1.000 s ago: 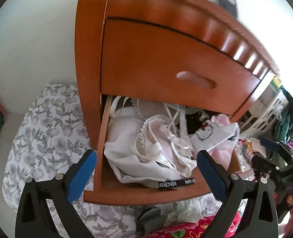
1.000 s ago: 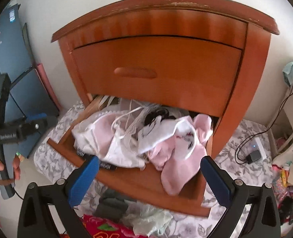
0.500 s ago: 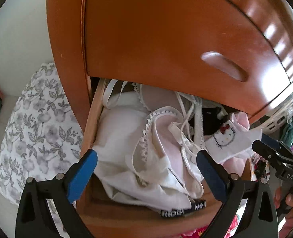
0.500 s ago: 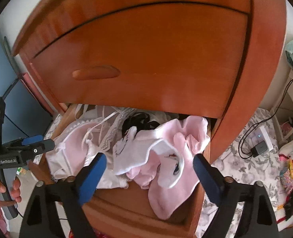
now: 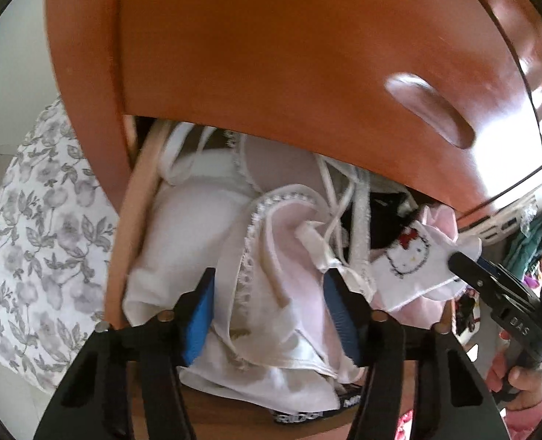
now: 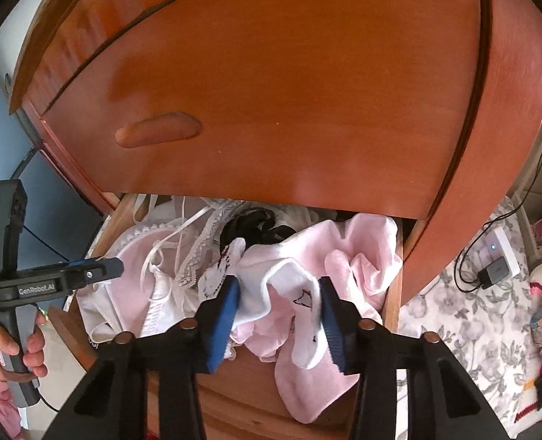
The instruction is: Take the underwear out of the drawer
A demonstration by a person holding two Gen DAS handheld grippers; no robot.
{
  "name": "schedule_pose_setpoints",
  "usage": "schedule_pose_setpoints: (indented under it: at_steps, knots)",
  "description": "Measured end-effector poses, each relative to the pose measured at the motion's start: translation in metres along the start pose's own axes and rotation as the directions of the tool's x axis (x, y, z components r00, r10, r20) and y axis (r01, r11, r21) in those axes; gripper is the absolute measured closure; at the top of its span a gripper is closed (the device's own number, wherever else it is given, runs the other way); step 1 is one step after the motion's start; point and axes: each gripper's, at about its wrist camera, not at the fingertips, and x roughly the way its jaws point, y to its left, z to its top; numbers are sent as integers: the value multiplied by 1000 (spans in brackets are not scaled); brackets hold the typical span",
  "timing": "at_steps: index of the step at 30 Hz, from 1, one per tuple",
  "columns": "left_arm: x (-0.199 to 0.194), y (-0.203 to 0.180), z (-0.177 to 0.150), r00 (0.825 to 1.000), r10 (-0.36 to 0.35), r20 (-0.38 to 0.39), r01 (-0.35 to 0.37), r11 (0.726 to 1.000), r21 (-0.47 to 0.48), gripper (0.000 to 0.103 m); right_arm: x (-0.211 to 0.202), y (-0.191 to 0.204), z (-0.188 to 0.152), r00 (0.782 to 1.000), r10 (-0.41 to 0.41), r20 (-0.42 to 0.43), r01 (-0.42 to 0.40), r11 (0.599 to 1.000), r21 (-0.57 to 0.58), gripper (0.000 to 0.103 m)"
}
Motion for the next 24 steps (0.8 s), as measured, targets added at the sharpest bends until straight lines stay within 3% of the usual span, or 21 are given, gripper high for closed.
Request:
schedule_pose_setpoints:
  at_steps: [8, 10, 15, 19, 24]
  knots:
    - [10, -18, -4, 999, -17, -33, 17, 999, 26, 52, 3, 9, 0, 1000, 18, -14, -19, 1000, -18, 68]
    - [12, -16, -4, 999, -12, -35, 12, 1000, 16, 64, 3, 12, 0, 1000, 10, -13, -10, 999, -33, 73]
    - [13, -7, -7, 999, -32, -41, 32, 999, -17, 82, 6, 11, -3, 1000, 10, -22, -10, 1000, -27, 85]
    - [11, -6, -10, 997, -62, -41, 61, 998, -12, 88, 6, 9, -5, 1000, 4, -22, -5, 1000, -30, 89]
    - [-6, -21, -12, 1000, -10, 16, 9, 998, 66, 92, -6, 10, -5, 1000, 4, 1, -4, 1000, -26, 91]
